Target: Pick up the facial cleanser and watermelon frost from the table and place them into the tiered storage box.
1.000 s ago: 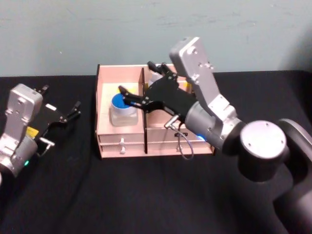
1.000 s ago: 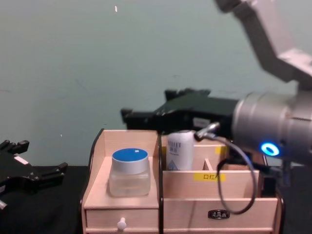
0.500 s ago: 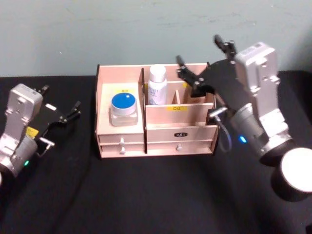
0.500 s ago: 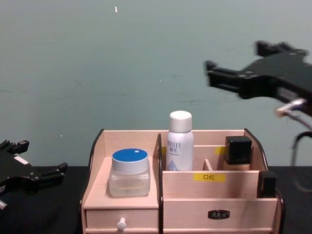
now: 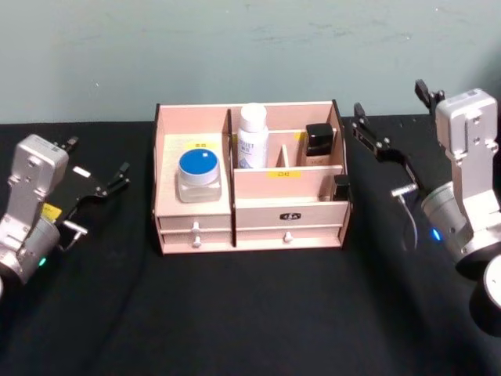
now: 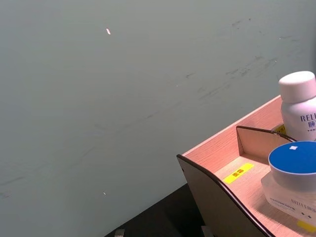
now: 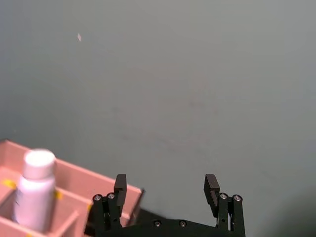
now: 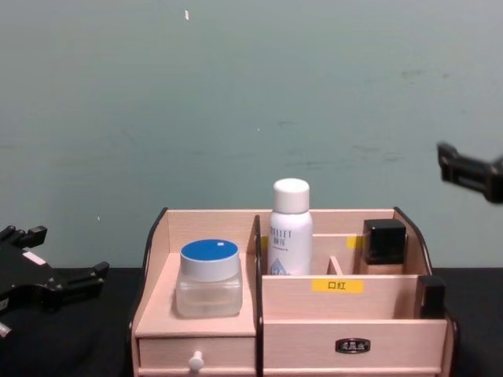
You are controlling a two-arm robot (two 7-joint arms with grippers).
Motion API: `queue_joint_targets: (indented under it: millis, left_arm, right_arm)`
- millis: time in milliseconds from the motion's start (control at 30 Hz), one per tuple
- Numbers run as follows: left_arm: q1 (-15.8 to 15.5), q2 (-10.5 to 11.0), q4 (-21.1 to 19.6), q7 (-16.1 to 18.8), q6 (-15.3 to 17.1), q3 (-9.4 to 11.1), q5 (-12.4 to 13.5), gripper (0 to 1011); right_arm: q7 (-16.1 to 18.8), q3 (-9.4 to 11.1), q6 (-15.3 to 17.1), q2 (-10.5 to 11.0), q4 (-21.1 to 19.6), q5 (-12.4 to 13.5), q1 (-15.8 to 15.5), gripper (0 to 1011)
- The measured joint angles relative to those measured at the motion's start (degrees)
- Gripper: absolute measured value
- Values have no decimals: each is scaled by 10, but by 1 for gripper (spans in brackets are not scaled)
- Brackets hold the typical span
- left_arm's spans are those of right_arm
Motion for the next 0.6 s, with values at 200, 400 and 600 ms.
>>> queue_joint_targets:
  millis: [200,400,600]
  left_arm:
    - [0,0,0,0,0,0,0,1001]
    - [0,0,0,0,0,0,0,1001]
    - [0,0,0,0,0,0,0,1001]
  right_arm:
    - [-2,14,-2,-11,39,-4,-3,1000]
    - [4,21,1,-23,74,-6,-1,1000]
    - [23,26,24,-31,94,-3,4,1000]
